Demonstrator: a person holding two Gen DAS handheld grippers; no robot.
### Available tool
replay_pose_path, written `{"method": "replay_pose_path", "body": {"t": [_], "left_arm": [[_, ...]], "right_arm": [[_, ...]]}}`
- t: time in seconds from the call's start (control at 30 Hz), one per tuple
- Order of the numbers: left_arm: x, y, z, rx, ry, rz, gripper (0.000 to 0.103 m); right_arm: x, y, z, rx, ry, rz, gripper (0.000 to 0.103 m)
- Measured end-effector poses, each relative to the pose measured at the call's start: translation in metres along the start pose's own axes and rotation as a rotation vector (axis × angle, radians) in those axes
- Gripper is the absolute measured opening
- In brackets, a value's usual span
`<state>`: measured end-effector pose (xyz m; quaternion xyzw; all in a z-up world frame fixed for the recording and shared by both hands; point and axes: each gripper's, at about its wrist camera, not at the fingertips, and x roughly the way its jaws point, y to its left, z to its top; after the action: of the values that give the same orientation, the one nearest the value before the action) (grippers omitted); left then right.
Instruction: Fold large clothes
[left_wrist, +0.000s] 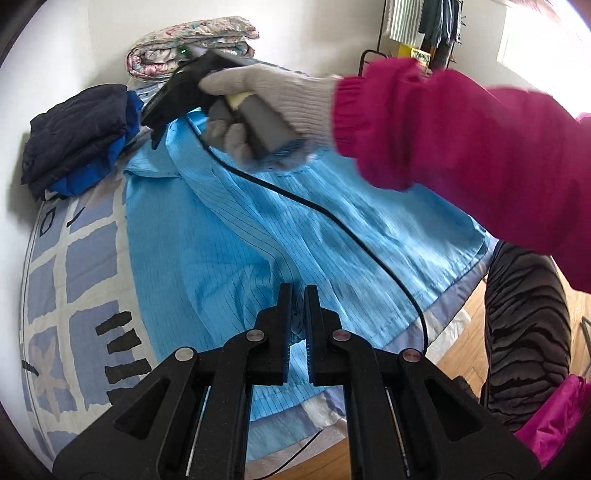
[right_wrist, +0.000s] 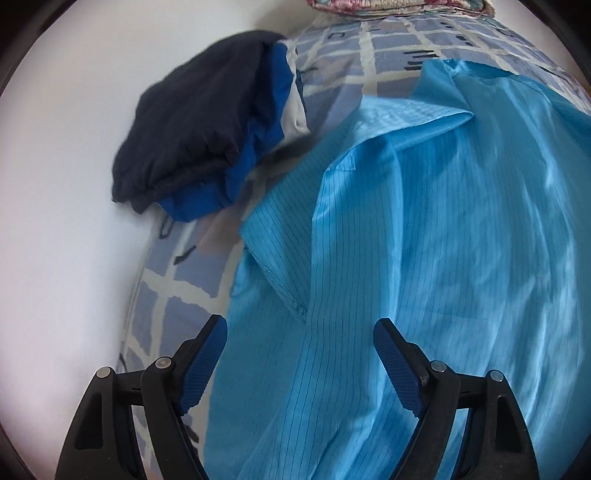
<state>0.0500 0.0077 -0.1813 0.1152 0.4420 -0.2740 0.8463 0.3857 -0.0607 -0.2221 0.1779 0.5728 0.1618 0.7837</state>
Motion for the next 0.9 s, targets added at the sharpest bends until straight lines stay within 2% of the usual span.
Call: {"method": "replay_pose_path", "body": {"t": [0.13,0.27,0.33,0.37,0.4,0.47,0.5,0.6,0.7,0.8,0.83,0.9], "left_arm": [[0.004,-0.003,-0.008,0.016,0.029,0.008,0.004],[0.009,0.001,-0.012,0.002,0.054,0.014,0.004],[0.010,0.003,-0.013,-0.006,0.060,0.015,0.004],[0.011,0.003,-0.013,-0.004,0.060,0.016,0.004],[0.011,0.003,-0.012,0.001,0.060,0.020,0.004],[0.013,0.004,-0.011,-0.001,0.066,0.028,0.004],[0.013,0.005,-0.011,-0.003,0.071,0.030,0.004],[0.014,0.005,-0.011,0.003,0.078,0.038,0.004],[0.013,-0.002,-0.014,0.026,0.086,0.048,0.004],[0.008,-0.014,-0.019,0.056,0.089,0.058,0.004],[0.006,-0.021,-0.021,0.065,0.089,0.057,0.004],[0.004,-0.032,-0.026,0.080,0.094,0.046,0.004]], "right_arm": [[0.012,-0.008,0.024,0.000,-0.022,-0.063,0.084],[0.010,-0.022,0.056,0.040,-0.070,-0.080,0.084],[0.013,-0.035,0.073,0.080,-0.090,-0.081,0.080],[0.015,-0.038,0.077,0.089,-0.089,-0.074,0.063],[0.020,-0.044,0.084,0.106,-0.075,-0.058,0.034],[0.026,-0.051,0.089,0.126,-0.050,-0.044,0.005],[0.024,-0.054,0.091,0.127,-0.051,-0.047,0.000],[0.000,-0.061,0.089,0.088,-0.102,-0.038,0.000],[-0.035,-0.088,0.082,0.139,-0.139,0.049,0.000],[-0.057,-0.117,0.069,0.169,-0.155,0.066,0.000],[-0.060,-0.125,0.064,0.162,-0.148,0.005,0.000],[-0.059,-0.130,0.056,0.090,-0.117,-0.183,0.000]]}}
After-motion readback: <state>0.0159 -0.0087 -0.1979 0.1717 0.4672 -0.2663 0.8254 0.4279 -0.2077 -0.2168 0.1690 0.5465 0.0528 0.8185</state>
